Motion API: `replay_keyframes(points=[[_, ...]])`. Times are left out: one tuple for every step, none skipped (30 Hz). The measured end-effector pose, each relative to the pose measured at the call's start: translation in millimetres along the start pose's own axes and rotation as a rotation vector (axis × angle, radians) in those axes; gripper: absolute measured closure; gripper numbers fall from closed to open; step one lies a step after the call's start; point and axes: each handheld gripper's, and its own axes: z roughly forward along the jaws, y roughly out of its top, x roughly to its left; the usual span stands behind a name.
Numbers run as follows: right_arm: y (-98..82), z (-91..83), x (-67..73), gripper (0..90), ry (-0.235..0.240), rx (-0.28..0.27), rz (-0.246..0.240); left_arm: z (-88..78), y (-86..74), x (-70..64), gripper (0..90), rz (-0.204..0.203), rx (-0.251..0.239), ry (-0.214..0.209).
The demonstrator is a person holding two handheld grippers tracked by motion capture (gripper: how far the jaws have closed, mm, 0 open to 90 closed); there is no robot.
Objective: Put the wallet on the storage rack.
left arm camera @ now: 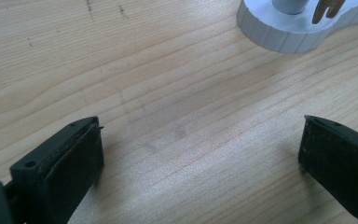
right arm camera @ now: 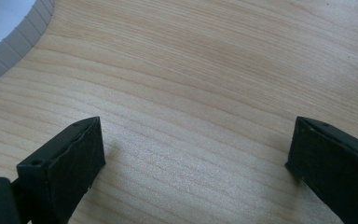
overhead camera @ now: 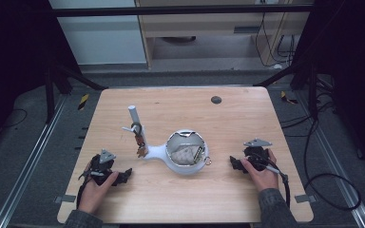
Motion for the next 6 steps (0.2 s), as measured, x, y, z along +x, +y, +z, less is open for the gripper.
replay_keyframes(points=[[0.0, 0.0, 0.0, 3.4, 0.000, 0.000, 0.000, 0.0, 0.0, 0.0, 0.0, 0.000, 0.000, 0.000], [-0.1, 0.0, 0.1, 3.4, -0.002, 0.002, -0.002, 0.0, 0.0, 0.0, 0.0, 0.000, 0.001, -0.001], [-0.1, 0.0, 0.1, 3.4, -0.002, 0.002, -0.002, 0.0, 0.0, 0.0, 0.0, 0.000, 0.001, -0.001], [-0.1, 0.0, 0.1, 3.4, -0.002, 0.002, -0.001, 0.2, 0.2, 0.0, 0.0, 0.001, 0.000, -0.002], [-0.2, 0.0, 0.2, 3.5, -0.003, 0.002, -0.002, 0.5, 0.4, -0.1, 0.0, 0.000, 0.000, -0.002], [-0.3, -0.1, 0.3, 3.5, -0.004, 0.001, -0.001, 0.5, 0.4, -0.1, 0.0, 0.000, 0.000, -0.002]])
